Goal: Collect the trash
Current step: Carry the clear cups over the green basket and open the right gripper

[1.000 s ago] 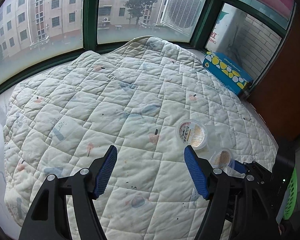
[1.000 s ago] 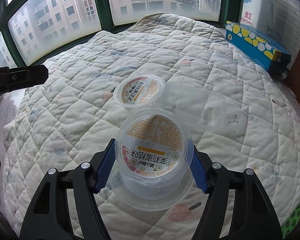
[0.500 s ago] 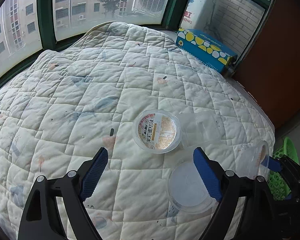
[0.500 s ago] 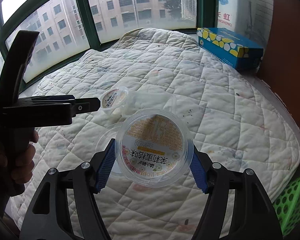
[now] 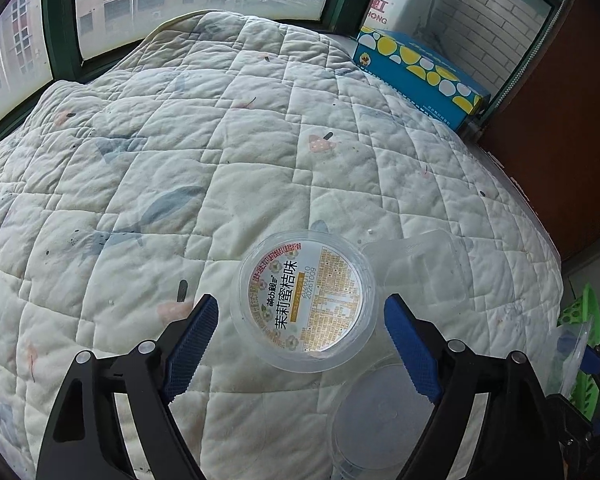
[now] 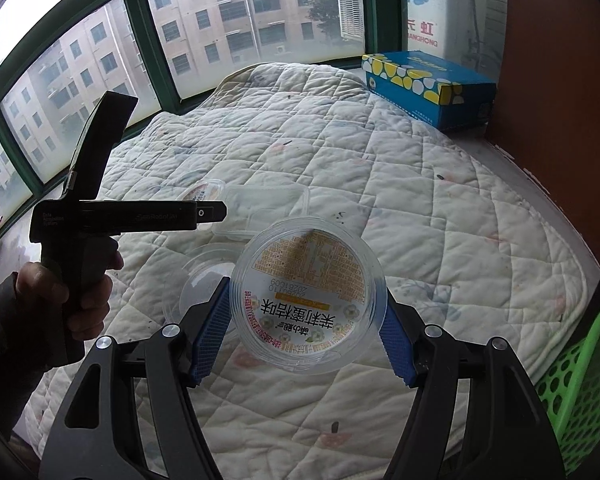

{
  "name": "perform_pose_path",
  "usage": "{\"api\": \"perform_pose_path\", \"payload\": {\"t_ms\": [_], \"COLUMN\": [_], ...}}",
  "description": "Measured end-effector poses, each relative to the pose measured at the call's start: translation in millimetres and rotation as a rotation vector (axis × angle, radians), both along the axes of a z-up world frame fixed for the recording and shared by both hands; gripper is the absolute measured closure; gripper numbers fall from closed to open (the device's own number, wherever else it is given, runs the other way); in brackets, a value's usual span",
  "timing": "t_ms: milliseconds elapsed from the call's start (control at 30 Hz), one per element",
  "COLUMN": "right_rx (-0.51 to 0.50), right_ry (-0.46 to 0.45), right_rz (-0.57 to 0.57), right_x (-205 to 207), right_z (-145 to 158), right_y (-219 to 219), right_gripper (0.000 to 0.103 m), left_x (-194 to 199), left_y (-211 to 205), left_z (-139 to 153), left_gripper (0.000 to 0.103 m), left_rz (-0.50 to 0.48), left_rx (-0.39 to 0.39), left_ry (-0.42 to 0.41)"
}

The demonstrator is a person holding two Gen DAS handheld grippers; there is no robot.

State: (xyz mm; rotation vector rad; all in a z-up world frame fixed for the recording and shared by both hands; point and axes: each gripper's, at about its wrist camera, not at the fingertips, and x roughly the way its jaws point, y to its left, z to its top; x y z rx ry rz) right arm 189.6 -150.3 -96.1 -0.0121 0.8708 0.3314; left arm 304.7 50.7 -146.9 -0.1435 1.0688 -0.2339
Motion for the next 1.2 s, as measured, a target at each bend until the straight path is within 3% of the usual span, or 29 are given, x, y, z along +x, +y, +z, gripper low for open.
{"api": "perform_pose_path", "payload": {"t_ms": [100, 367, 733, 1200], "right_rx": [0.004, 0.019, 0.028, 0.002], "right_ry": [-0.003, -0.007, -0.060, -0.104], "right_rz": [-0.010, -0.030, -0.082, -0.201], "right_x": [-2, -10, -35, -81], "right_z": [1, 5, 28, 50], "right_y": [-4, -15, -44, -112], "right_gripper": [0.035, 0.035, 0.035, 0.035], "left_x": [2, -15, -65, -119], "left_y": [0, -3, -17, -87], "left_z": [-1, 17, 75, 126], "left_gripper": [0.037, 0.038, 0.038, 0.038], "left_rz": [0.003, 0.027, 0.035, -0.068], "left_rx": [-0.011, 0.048, 0.061, 0.026], "left_ry": [0.000, -0.046, -0.143, -0.234]}}
